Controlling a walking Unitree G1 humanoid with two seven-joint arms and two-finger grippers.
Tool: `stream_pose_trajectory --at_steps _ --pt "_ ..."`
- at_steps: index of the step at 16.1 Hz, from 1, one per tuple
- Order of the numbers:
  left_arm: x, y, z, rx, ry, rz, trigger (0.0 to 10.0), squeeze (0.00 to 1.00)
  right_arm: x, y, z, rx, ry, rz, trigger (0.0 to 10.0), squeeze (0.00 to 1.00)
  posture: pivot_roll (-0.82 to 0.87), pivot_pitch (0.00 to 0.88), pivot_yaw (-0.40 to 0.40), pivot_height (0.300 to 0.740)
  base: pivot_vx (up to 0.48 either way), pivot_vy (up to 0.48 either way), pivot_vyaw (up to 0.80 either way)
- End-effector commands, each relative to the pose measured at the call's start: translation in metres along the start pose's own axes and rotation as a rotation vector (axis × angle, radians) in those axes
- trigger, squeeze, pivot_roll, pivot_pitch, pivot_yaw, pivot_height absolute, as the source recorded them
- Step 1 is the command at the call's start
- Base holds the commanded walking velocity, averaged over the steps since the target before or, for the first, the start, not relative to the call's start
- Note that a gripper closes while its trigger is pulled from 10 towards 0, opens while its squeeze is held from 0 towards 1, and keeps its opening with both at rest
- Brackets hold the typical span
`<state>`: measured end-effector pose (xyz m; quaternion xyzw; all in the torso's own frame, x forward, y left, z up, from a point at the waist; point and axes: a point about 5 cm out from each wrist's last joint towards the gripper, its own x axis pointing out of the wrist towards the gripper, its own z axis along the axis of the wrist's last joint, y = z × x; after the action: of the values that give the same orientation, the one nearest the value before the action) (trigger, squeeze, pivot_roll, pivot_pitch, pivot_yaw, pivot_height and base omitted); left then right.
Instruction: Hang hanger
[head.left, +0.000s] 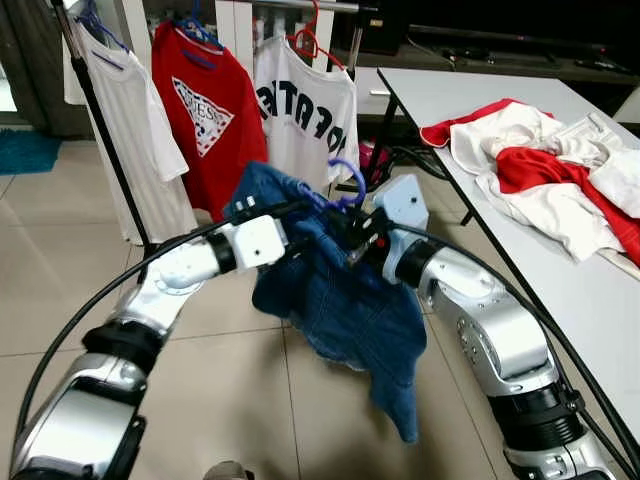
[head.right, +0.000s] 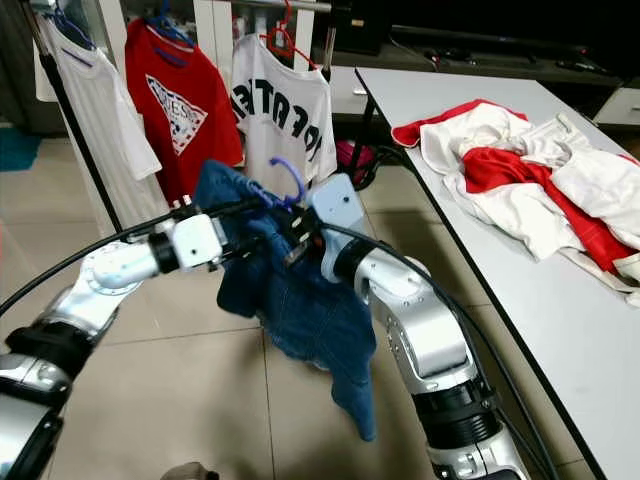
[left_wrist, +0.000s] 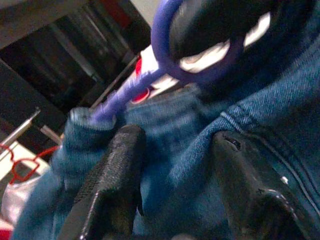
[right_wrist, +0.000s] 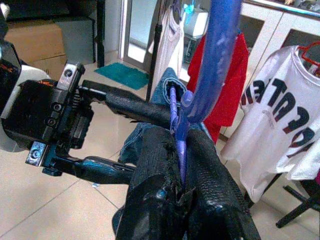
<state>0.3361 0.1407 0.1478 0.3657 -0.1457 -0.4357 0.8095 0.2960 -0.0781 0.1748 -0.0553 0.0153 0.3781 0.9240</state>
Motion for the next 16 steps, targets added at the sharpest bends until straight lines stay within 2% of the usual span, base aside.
stream_pose_trajectory --at_steps 1,2,4,5,8,9,10,16 --pt "0.008 0.001 0.004 0.012 -0.017 -0.014 10.0 0.0 -0.003 0.001 0.001 -0.016 0.003 0.009 10.0 0.0 -0.03 0.0 -0.072 0.74 0.0 0.0 0.0" --pt "0.009 -0.001 0.002 0.025 -0.001 -0.022 10.0 0.0 -0.003 0.002 0.0 -0.003 0.005 0.009 10.0 0.0 -0.02 0.0 -0.071 0.74 0.0 0.0 0.0" --pt "0.007 -0.009 -0.009 0.037 0.07 -0.056 10.0 0.0 -0.003 0.006 -0.004 0.087 -0.012 0.025 10.0 0.0 -0.03 0.0 -0.062 0.74 0.0 0.0 0.0" --pt "0.004 -0.013 -0.012 0.002 0.068 -0.069 0.0 0.0 -0.005 0.007 -0.008 0.133 -0.012 0.024 10.0 0.0 -0.03 0.0 -0.053 0.74 0.0 0.0 0.0" --pt "-0.001 -0.029 -0.016 -0.048 0.06 -0.13 0.0 0.0 -0.007 0.009 -0.018 0.189 0.003 0.016 10.0 0.0 -0.03 0.0 -0.046 0.74 0.0 0.0 0.0" --pt "-0.004 -0.041 -0.019 -0.088 0.053 -0.164 0.0 0.0 -0.007 0.011 -0.023 0.202 0.015 0.016 10.0 0.0 -0.03 0.0 -0.044 0.74 0.0 0.0 0.0" --pt "-0.006 -0.047 -0.02 -0.102 0.05 -0.172 0.0 0.0 -0.006 0.012 -0.024 0.221 0.014 0.018 10.0 0.0 -0.03 0.0 -0.044 0.74 0.0 0.0 0.0" --pt "-0.014 -0.049 -0.022 -0.133 0.052 -0.127 0.0 0.0 -0.004 0.019 -0.027 0.254 0.018 0.074 10.0 0.0 0.0 0.0 -0.078 0.74 0.0 0.0 0.0"
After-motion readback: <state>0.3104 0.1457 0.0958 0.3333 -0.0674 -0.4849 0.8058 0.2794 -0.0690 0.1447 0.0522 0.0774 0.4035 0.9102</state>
